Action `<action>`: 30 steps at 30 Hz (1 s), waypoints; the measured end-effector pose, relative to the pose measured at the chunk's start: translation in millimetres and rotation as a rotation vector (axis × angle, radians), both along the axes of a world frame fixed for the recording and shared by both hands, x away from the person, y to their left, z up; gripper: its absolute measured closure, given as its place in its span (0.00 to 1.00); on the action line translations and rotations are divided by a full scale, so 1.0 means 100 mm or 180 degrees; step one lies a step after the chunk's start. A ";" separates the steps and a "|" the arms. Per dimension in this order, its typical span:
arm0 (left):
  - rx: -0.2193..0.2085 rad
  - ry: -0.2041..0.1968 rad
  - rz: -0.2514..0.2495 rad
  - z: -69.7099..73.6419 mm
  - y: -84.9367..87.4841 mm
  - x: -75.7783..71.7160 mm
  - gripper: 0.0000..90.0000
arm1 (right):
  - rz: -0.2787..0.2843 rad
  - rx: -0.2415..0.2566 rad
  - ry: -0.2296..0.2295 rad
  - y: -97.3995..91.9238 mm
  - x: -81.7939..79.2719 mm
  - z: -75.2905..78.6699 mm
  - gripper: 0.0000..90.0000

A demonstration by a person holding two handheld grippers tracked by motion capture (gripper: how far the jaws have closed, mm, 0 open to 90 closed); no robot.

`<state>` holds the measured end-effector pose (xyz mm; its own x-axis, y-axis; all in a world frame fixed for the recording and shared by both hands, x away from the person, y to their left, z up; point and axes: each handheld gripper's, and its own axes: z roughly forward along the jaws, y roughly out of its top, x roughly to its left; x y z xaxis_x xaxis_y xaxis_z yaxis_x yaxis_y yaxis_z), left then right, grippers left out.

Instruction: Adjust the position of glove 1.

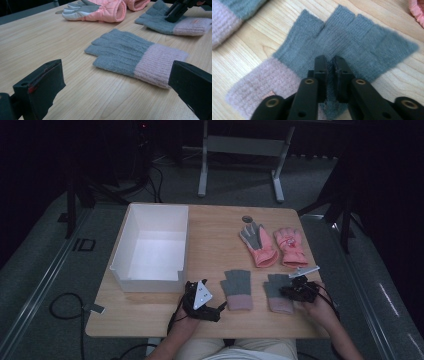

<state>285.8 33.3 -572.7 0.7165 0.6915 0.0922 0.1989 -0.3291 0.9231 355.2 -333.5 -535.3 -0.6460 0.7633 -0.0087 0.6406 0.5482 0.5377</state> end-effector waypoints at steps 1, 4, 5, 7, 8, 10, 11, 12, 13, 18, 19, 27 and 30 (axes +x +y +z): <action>0.0001 0.0001 0.0000 0.00 0.00 0.00 0.00 | -0.0019 -0.0001 -0.0002 0.00 0.00 0.01 0.93; -0.0005 0.0008 0.0004 0.00 0.00 0.00 0.00 | -0.0055 0.0022 -0.0025 0.02 -0.01 0.06 0.94; -0.0006 0.0007 0.0004 0.00 0.00 0.00 0.00 | -0.0047 0.0012 -0.0076 0.03 -0.03 0.09 0.94; 0.0001 0.0001 0.0003 0.00 0.00 0.00 0.00 | -0.0062 0.0063 -0.0139 0.06 -0.04 0.18 0.94; 0.0006 -0.0005 0.0009 0.00 0.00 0.00 0.00 | -0.0048 0.0126 -0.0212 0.10 -0.05 0.29 0.94; 0.0003 -0.0005 0.0011 0.00 0.00 0.00 0.00 | -0.0039 0.0184 -0.0231 0.17 -0.04 0.39 0.94; 0.0003 -0.0005 0.0011 0.00 0.00 0.00 0.00 | -0.0039 0.0184 -0.0231 0.17 -0.04 0.39 0.94; 0.0004 -0.0011 0.0008 0.00 0.00 0.00 0.00 | -0.0010 0.0245 -0.0264 0.27 -0.02 0.49 0.94; 0.0004 -0.0011 0.0008 0.00 0.00 0.00 0.00 | -0.0010 0.0245 -0.0264 0.27 -0.02 0.49 0.94; 0.0009 -0.0021 0.0000 0.00 0.00 -0.01 0.00 | 0.0184 0.0307 -0.0297 0.65 -0.03 0.65 0.94; 0.0009 -0.0021 0.0000 0.00 0.00 -0.01 0.00 | 0.0184 0.0307 -0.0297 0.65 -0.03 0.65 0.94; 0.0000 -0.0022 -0.0007 0.00 0.00 -0.01 0.00 | 0.0407 0.0342 -0.0148 1.09 -0.03 0.58 0.94; -0.0005 -0.0029 -0.0016 0.00 0.00 -0.01 0.00 | 0.0462 0.0327 -0.0091 1.18 0.00 0.51 0.94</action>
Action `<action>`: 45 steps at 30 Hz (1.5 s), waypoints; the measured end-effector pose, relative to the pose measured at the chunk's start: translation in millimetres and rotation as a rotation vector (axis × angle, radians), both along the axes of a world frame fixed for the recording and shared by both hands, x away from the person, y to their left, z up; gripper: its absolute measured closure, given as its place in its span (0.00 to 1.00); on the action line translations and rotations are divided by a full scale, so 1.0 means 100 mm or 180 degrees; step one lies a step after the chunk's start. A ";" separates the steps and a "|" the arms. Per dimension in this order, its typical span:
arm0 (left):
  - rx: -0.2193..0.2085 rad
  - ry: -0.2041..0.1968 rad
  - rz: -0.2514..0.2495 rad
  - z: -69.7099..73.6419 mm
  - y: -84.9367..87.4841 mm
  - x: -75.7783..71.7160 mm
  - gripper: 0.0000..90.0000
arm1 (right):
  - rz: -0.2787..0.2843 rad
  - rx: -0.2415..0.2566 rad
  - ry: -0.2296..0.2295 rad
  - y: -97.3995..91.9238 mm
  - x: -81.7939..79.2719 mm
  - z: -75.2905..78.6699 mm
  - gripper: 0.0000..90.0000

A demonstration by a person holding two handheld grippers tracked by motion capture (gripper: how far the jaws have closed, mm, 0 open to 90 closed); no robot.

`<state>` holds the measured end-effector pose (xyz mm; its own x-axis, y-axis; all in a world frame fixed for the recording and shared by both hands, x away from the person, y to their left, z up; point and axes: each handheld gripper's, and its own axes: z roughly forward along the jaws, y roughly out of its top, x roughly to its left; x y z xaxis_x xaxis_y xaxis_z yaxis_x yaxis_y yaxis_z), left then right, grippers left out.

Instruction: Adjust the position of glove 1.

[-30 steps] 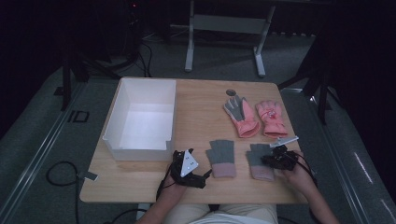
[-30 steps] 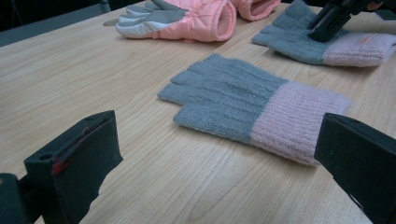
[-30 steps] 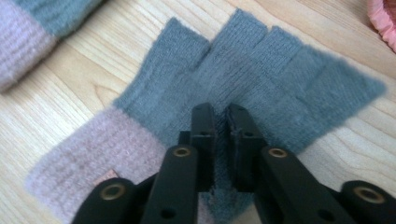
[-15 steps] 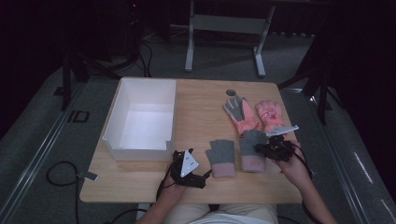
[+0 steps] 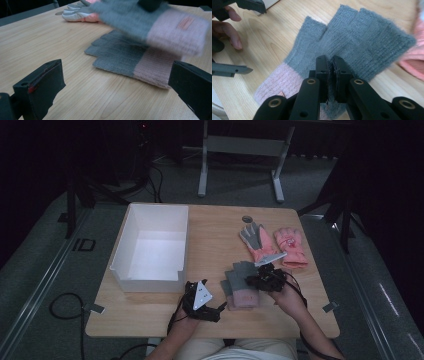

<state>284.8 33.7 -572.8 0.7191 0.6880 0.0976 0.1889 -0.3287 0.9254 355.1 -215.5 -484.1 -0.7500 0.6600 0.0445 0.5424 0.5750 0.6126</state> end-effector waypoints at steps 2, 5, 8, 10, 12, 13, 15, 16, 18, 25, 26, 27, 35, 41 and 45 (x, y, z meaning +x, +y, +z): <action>0.0001 0.0009 -0.0003 0.00 0.00 0.00 0.00 | 0.0009 0.0003 0.0077 0.05 0.03 -0.07 0.94; 0.0001 0.0007 -0.0005 0.00 0.00 0.00 0.00 | 0.0015 -0.0011 0.0087 0.07 0.04 -0.11 0.94; 0.0002 0.0011 -0.0003 0.00 0.00 0.00 0.00 | 0.0024 -0.0012 0.0157 0.12 0.07 -0.21 0.93; 0.0003 0.0010 -0.0004 0.00 0.00 0.00 0.00 | 0.0025 -0.0036 0.0181 0.14 0.09 -0.25 0.93; 0.0004 0.0009 -0.0006 0.00 -0.01 0.00 0.00 | 0.0015 -0.0051 0.0199 0.16 0.12 -0.30 0.93; 0.0004 0.0009 -0.0006 0.00 -0.01 0.00 0.00 | 0.0015 -0.0051 0.0199 0.16 0.12 -0.30 0.93; 0.0025 0.0007 -0.0001 0.00 -0.01 0.00 0.00 | 0.0013 -0.0071 0.0229 0.17 0.14 -0.34 0.93; 0.0029 -0.0005 0.0001 0.00 -0.01 0.00 0.00 | -0.0006 -0.0081 0.0235 0.17 0.15 -0.38 0.93; 0.0034 -0.0005 -0.0001 0.00 -0.01 0.00 0.00 | -0.0011 -0.0081 0.0239 0.18 0.15 -0.39 0.92; 0.0026 -0.0002 -0.0004 0.00 -0.01 0.00 0.00 | -0.0071 -0.0044 0.0245 0.16 0.15 -0.49 0.88; 0.0019 -0.0015 0.0007 0.00 -0.01 -0.01 0.00 | -0.0084 -0.0043 0.0243 0.17 0.14 -0.49 0.88; 0.0007 -0.0021 -0.0003 0.00 -0.01 -0.01 0.00 | -0.0085 -0.0056 0.0223 0.17 0.13 -0.50 0.86; -0.0068 -0.0153 -0.0169 0.13 -0.05 -0.05 0.00 | -0.0128 0.0113 0.0006 0.08 0.06 -0.33 0.82; 0.0147 -0.0166 -0.0472 0.33 -0.14 -0.08 0.00 | -0.0213 0.0161 -0.0086 -0.14 0.08 -0.15 0.80; 0.0209 0.0212 -0.0717 0.40 -0.26 -0.05 0.00 | -0.0292 0.0182 -0.0105 -0.28 0.10 -0.11 0.79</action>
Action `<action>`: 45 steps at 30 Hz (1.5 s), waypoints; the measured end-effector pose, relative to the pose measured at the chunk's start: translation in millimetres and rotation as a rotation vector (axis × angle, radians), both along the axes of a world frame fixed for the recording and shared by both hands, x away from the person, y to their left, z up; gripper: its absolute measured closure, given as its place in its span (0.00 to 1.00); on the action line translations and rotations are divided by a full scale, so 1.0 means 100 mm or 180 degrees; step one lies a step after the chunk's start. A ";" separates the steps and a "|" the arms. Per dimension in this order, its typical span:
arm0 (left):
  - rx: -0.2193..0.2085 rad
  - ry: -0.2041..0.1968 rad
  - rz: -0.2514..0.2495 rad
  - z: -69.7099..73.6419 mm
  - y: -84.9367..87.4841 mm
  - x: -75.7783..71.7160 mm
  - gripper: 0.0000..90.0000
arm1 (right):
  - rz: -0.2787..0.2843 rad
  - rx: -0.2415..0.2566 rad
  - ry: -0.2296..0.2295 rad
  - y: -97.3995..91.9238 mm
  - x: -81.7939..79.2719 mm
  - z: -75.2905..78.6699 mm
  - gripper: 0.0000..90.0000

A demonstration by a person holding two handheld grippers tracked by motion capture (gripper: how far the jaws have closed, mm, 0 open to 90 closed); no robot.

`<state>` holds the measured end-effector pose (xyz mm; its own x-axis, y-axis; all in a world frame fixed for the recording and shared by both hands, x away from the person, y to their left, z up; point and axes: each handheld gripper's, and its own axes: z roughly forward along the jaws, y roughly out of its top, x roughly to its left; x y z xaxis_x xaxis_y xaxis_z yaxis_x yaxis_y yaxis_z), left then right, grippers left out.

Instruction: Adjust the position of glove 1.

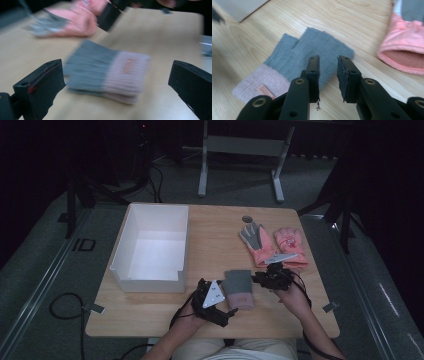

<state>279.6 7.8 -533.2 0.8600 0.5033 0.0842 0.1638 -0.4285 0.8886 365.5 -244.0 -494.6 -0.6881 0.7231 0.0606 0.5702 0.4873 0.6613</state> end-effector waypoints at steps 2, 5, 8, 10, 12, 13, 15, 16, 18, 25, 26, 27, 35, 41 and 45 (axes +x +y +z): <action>0.0023 0.0014 -0.0045 0.02 -0.07 0.00 0.00 | -0.0013 0.0016 -0.0017 -0.05 0.01 0.01 0.78; 0.0228 0.0006 -0.0372 0.01 -0.18 0.06 0.00 | -0.0037 0.0045 -0.0004 -0.11 0.03 0.01 0.78; 0.0457 0.0044 -0.0502 -0.02 -0.26 0.15 0.02 | -0.0054 0.0096 0.0010 -0.13 0.04 0.01 0.79; 0.0599 0.0001 -0.0586 -0.04 -0.30 0.19 0.10 | -0.0067 0.0121 0.0010 -0.14 0.07 0.01 0.78; 0.0743 -0.0050 -0.0739 -0.07 -0.35 0.21 0.16 | -0.0088 0.0146 0.0010 -0.13 0.11 0.00 0.77; 0.0811 -0.0072 -0.0759 -0.08 -0.37 0.22 0.17 | -0.0091 0.0166 0.0026 -0.11 0.14 -0.01 0.76; 0.0912 -0.0110 -0.0834 -0.11 -0.41 0.26 0.24 | -0.0107 0.0152 0.0033 -0.07 0.21 -0.05 0.72; 0.0917 -0.0119 -0.0855 -0.13 -0.42 0.26 0.26 | -0.0109 0.0155 0.0081 -0.04 0.26 -0.08 0.70; 0.0944 -0.0156 -0.0886 -0.16 -0.44 0.27 0.30 | -0.0137 0.0167 0.0127 0.00 0.32 -0.14 0.66; 0.1027 -0.0238 -0.0898 -0.21 -0.41 0.29 0.42 | -0.0297 0.0079 0.0347 0.11 0.54 -0.42 0.58; 0.1057 -0.0263 -0.0887 -0.22 -0.41 0.29 0.42 | -0.0297 0.0079 0.0347 0.11 0.54 -0.42 0.58; 0.1122 -0.0305 -0.0883 -0.23 -0.42 0.28 0.42 | -0.0316 0.0073 0.0368 0.12 0.55 -0.44 0.57; 0.1466 -0.0566 -0.0779 -0.27 -0.49 0.22 0.43 | -0.0359 0.0094 0.0473 0.14 0.56 -0.49 0.57; 0.1437 -0.0456 -0.0855 -0.25 -0.45 0.31 0.60 | -0.0421 0.0291 0.0565 0.13 0.53 -0.53 0.62; 0.1314 -0.0289 -0.0944 -0.22 -0.37 0.41 0.71 | -0.0439 0.0463 0.0660 0.11 0.53 -0.55 0.65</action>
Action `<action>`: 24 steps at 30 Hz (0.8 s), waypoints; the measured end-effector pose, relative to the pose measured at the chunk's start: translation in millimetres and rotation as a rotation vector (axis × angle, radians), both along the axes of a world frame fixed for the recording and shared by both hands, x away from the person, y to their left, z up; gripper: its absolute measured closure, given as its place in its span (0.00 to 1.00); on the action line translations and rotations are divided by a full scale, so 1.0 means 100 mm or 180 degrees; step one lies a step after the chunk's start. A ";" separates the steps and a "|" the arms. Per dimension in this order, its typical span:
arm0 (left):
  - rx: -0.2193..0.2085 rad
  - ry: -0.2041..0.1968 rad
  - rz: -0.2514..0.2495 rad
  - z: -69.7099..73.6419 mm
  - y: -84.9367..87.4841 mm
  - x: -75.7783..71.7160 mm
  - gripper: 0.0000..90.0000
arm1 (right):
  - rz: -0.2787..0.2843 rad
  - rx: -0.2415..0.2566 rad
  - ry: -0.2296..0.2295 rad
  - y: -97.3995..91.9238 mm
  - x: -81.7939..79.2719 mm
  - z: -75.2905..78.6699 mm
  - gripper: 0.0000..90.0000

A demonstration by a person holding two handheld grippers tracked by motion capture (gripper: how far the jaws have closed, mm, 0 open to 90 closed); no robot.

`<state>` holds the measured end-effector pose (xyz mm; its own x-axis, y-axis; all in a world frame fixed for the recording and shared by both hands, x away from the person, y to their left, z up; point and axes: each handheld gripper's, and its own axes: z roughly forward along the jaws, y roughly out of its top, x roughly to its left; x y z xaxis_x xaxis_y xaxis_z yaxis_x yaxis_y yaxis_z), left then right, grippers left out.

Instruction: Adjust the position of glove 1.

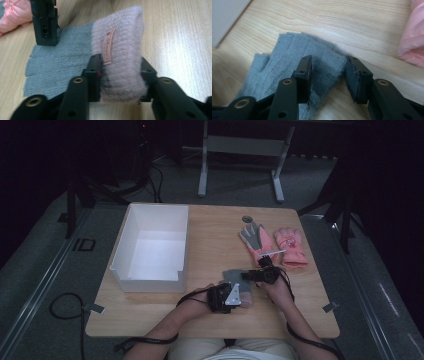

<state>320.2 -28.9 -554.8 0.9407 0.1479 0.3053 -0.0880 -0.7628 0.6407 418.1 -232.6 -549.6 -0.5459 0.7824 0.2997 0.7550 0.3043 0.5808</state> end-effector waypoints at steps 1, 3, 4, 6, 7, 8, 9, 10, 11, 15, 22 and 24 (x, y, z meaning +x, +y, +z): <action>-0.0008 0.0031 -0.0008 0.00 0.01 0.01 0.71 | 0.0000 0.0000 0.0000 0.00 0.00 0.00 0.65; -0.0033 0.0087 -0.0038 0.01 0.03 0.04 0.73 | 0.0022 0.0045 0.0031 0.00 0.00 0.00 0.66; -0.0014 0.0097 -0.0065 0.01 0.04 0.06 0.73 | 0.0032 0.0059 0.0047 0.01 0.01 -0.01 0.66; -0.0017 0.0128 -0.0093 0.02 0.05 0.08 0.74 | 0.0074 0.0115 0.0097 0.01 0.03 -0.01 0.68; -0.0024 0.0141 -0.0099 0.01 0.06 0.08 0.74 | 0.0090 0.0166 0.0146 0.02 0.05 -0.02 0.69; -0.0029 0.0161 -0.0109 0.02 0.07 0.09 0.74 | 0.0100 0.0193 0.0180 0.02 0.06 -0.02 0.70; -0.0029 0.0166 -0.0116 0.02 0.07 0.10 0.74 | 0.0128 0.0249 0.0230 0.04 0.06 -0.03 0.70; -0.0026 0.0167 -0.0122 0.02 0.08 0.10 0.75 | 0.0236 0.0371 0.0324 0.10 0.08 -0.05 0.73; -0.0015 0.0175 -0.0126 0.02 0.08 0.10 0.75 | 0.0236 0.0371 0.0324 0.10 0.08 -0.05 0.73; 0.0054 0.0175 -0.0066 0.05 0.07 0.09 0.76 | 0.0266 0.0363 0.0211 0.19 0.05 -0.01 0.80; 0.0256 0.0193 -0.0091 0.22 0.09 0.09 0.77 | 0.0364 0.0360 -0.0059 0.20 -0.06 0.26 0.81; 0.0259 0.0205 -0.0100 0.30 0.10 0.10 0.77 | 0.0367 0.0331 -0.0121 0.21 -0.08 0.32 0.81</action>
